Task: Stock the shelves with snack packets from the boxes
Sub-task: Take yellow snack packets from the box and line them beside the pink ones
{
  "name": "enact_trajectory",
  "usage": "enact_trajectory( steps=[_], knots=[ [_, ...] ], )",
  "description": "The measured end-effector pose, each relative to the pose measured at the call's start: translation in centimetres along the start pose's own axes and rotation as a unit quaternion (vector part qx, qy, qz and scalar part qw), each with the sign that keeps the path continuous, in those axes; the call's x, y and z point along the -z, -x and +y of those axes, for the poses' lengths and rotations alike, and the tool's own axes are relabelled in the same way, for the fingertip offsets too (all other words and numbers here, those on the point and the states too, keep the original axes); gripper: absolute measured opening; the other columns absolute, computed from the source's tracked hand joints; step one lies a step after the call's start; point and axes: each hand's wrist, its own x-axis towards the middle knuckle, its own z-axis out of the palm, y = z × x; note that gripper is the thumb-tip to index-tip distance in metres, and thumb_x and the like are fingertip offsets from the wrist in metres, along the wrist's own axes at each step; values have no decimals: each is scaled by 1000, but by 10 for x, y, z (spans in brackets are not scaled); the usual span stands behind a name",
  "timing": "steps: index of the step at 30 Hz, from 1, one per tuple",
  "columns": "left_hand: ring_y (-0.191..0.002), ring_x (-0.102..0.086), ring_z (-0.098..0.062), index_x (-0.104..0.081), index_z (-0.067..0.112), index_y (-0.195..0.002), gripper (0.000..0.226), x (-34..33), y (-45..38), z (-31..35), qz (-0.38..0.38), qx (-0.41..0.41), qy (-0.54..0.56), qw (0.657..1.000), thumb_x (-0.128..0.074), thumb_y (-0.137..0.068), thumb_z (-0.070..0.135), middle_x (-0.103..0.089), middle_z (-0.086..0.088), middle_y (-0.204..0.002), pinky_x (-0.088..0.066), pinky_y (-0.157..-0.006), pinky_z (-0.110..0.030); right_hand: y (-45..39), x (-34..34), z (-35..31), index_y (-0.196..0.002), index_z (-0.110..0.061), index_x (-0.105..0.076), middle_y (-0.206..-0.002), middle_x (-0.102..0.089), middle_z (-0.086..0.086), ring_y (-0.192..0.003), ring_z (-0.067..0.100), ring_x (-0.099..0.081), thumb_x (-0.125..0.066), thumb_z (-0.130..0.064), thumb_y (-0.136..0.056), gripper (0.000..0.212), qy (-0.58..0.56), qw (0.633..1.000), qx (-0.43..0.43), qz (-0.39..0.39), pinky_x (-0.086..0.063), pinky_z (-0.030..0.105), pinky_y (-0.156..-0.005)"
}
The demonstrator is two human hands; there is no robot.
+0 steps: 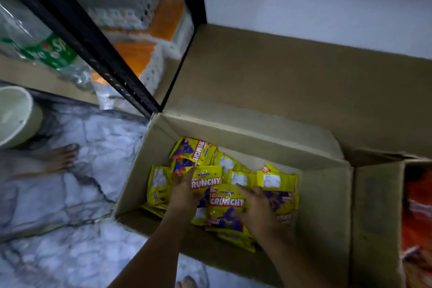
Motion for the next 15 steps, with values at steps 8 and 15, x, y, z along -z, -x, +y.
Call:
enact_trajectory(
  steps=[8,15],
  knots=[
    [-116,-59,-28,-49,35,-130,62,-26,-21,-11,36,6,64,997,-70,-86,-3,-50,-10,-132,-58,-79,-32,-14,-51,3,-153,-43,-21,-143,-20,0,-122,12,-47,-67,-9,-90,85,2,997,-58,52,-43,18,-98],
    [-114,-60,-19,-57,36,-121,56,0,13,5,49,-44,112,992,-67,-87,-7,-55,-2,-128,-50,-64,-12,17,-9,-4,-145,-30,-46,-143,-29,1,-128,11,-39,-73,-13,-86,67,-77,995,-21,52,-27,15,-108]
  ],
)
